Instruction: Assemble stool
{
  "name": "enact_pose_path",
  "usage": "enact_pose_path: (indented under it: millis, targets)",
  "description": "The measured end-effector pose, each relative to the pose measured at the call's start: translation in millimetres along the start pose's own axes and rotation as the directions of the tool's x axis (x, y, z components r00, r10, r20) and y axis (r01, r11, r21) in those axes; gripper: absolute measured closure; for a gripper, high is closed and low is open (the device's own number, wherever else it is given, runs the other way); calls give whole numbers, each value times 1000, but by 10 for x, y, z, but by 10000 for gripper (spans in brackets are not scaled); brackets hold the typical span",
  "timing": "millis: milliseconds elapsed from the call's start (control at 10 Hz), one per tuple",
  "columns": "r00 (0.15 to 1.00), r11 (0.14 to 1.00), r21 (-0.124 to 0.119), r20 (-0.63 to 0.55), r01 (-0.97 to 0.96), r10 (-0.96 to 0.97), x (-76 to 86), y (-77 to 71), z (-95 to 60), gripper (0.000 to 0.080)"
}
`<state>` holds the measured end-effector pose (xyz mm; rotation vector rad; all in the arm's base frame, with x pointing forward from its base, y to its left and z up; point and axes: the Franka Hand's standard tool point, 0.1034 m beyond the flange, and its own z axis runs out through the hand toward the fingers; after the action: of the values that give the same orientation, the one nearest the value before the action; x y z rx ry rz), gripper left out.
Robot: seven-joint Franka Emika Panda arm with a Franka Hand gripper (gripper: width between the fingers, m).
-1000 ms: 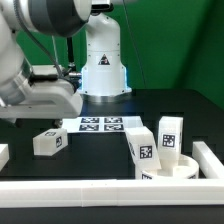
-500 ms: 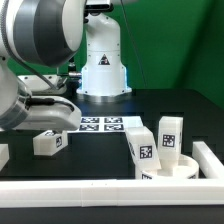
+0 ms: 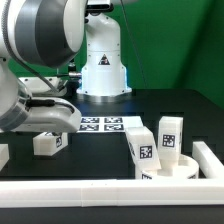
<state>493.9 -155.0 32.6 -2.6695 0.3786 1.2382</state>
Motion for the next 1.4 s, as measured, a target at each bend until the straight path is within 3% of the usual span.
enact_pose_path:
  millis: [300,800,900,1000,1100,1400]
  targets:
    - [1000,1000,-6,-5,-3,3,88,-14,152,150]
    - [1000,1000,-12,-8,-2,2,117,-24,257,150]
    - [1000,1000,-11,-6,-3,3,115,-21,263,293]
    - [1000,1000,-11,-6,-3,3,114,-17,266,293]
    - [1000,1000,-10,-6,-3,3,113,-15,267,443]
    - [1000,1000,-11,-7,-2,2,115,-19,259,474]
